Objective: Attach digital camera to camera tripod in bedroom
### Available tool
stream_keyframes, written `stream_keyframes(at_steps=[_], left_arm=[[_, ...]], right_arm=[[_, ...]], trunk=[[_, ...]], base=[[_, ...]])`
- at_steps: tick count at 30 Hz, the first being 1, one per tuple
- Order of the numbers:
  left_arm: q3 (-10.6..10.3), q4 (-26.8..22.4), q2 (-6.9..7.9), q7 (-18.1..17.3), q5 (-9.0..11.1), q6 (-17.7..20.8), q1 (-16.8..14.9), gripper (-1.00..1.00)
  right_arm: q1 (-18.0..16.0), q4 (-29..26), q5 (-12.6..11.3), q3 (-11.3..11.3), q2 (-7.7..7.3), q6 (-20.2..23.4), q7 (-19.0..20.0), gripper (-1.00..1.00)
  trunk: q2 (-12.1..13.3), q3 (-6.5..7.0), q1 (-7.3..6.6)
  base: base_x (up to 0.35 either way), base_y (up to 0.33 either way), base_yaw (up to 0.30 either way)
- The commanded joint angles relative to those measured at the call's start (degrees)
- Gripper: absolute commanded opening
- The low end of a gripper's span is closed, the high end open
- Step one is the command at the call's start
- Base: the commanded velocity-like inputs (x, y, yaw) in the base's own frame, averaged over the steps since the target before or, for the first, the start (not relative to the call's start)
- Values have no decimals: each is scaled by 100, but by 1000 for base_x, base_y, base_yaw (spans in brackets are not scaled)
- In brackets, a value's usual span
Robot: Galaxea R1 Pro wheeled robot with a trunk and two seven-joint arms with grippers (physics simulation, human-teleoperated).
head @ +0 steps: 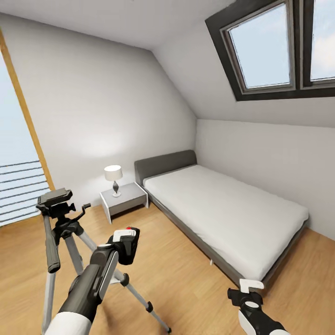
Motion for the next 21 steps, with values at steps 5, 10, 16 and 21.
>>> stream_keyframes(at_steps=[5, 10, 16, 21], left_arm=[[-2, -3, -2, 29, 5, 27, -3, -100], [0, -3, -2, 29, -1, 26, -3, -100], [0, -3, 4, 31, -5, 21, -3, -100], [1, -12, 12, 31, 6, 20, -3, -100]], right_arm=[[0, 4, -18, -12, 0, -27, -1, 100], [0, 4, -18, -12, 0, -27, -1, 100], [0, 4, -18, -12, -5, -27, 7, 100], [0, 4, -21, -12, -5, -33, -4, 100]], trunk=[[-5, -3, -1], [-5, -3, -1], [-5, -3, -1], [-5, -3, -1]], base=[[-281, -176, 300], [-280, -176, 300], [-216, -142, 213], [-64, -43, 59]])
